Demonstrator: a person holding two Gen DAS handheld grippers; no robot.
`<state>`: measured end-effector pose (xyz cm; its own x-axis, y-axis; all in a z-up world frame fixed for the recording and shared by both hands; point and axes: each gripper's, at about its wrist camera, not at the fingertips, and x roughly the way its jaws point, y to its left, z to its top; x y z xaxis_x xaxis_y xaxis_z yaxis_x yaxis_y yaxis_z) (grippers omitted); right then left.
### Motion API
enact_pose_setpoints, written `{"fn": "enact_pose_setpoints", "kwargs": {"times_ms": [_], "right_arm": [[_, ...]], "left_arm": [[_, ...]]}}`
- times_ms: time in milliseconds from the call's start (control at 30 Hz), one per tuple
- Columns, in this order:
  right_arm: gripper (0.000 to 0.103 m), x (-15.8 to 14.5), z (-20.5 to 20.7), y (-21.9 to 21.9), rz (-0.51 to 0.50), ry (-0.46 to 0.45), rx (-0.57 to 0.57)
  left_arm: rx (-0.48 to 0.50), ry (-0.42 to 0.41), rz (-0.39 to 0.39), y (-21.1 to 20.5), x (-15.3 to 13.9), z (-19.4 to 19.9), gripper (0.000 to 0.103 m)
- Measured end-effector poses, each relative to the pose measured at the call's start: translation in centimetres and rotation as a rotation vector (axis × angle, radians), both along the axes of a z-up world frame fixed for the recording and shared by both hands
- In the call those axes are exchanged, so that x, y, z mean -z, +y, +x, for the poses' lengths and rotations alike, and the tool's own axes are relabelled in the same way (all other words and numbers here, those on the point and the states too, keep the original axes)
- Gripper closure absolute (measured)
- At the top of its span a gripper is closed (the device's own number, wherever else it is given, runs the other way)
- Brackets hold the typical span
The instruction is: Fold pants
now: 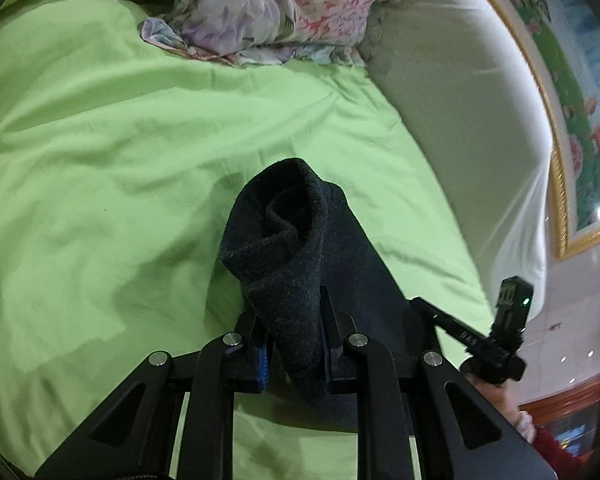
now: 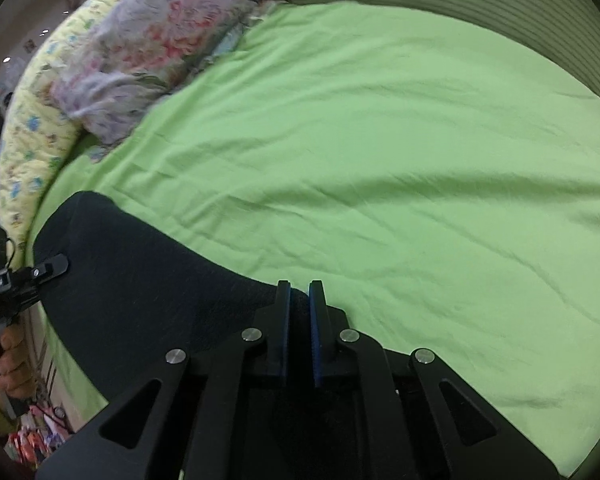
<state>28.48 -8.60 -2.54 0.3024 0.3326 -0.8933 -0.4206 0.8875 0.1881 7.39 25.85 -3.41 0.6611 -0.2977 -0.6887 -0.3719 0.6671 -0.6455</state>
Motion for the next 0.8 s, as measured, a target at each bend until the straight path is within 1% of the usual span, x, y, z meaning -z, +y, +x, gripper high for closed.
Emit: {"fn": "enact_pose_setpoints", "kwargs": {"times_ms": [67,133,200,267,333,433,500,533,567,600,633,667,700,733,800], "right_arm": [[0.090,0.3,0.1,-0.5,0.017,0.018,0.038],[0.087,-0.2,-0.2,-1.5,0.045,0.013,0.076],[0.086,-1.0,-0.6,-2.7,0.068,0.005,0.119],[0.086,-1.8,-1.3,-3.9,0.086,-0.006,0.160],[0.086,-2.7,-2.2,-5.5,0.118,-0.019,0.200],[0.086,-3.8,-4.1,-7.8,0.141,-0.039,0.262],[0.084,-4.3,-5.7,-9.5,0.163,-0.045,0.309],[0.076,-4.6,-6.5,-10.4,0.170,-0.048,0.330],[0.070,-4.9,-7.6,-11.5,0.181,-0.053,0.360],[0.061,-5.1,-8.4,-12.2,0.188,-0.061,0.380],[0.059,-5.3,-9.2,-13.1,0.196,-0.070,0.400],[0.059,-5.5,-10.2,-13.9,0.202,-0.079,0.421],[0.059,-5.7,-11.2,-14.9,0.202,-0.088,0.448],[0.059,-5.8,-11.9,-15.7,0.203,-0.092,0.474],[0.059,-5.6,-14.1,-18.2,0.212,-0.092,0.554]], "left_arm": [[0.017,0.032,0.016,0.0,0.6,0.2,0.083],[0.019,0.045,0.011,0.3,0.7,0.1,0.079],[0.025,0.057,0.024,0.5,0.3,-0.3,0.074],[0.029,0.067,0.040,0.7,-0.3,-0.9,0.070],[0.019,0.061,0.053,1.0,-1.1,-1.0,0.069],[0.011,0.030,0.067,1.2,-2.7,-1.5,0.067],[0.031,0.003,0.087,0.7,-4.1,-1.3,0.062],[0.046,-0.005,0.099,0.3,-4.7,-1.1,0.060],[0.072,-0.019,0.115,-0.5,-5.5,-0.6,0.059],[0.093,-0.032,0.120,-1.0,-6.0,-0.2,0.058],[0.111,-0.041,0.125,-1.6,-6.6,0.3,0.058],[0.133,-0.055,0.131,-2.4,-7.2,0.9,0.058],[0.159,-0.074,0.133,-3.3,-7.8,1.6,0.053],[0.183,-0.087,0.130,-4.0,-8.3,2.3,0.052],[0.239,-0.097,0.117,-6.1,-9.0,4.1,0.049]]}}
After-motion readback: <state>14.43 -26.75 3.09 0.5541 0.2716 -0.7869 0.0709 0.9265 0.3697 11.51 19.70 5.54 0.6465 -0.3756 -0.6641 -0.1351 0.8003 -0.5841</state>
